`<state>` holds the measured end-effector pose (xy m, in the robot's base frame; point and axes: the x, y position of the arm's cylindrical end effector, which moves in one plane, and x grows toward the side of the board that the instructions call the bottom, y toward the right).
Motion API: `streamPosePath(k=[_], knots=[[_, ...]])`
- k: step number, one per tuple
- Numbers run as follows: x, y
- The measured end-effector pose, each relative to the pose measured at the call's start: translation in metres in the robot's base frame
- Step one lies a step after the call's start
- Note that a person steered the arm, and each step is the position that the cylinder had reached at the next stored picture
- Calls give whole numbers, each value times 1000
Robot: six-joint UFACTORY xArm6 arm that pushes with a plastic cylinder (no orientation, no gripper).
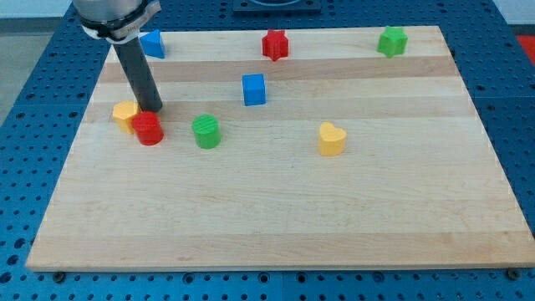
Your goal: Move the yellow heart towards center right
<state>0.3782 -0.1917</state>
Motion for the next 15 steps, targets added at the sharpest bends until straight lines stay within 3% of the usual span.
streamPosePath(k=[2,5,10,15], knots=[[7,79],[78,179],[75,349],[56,343]])
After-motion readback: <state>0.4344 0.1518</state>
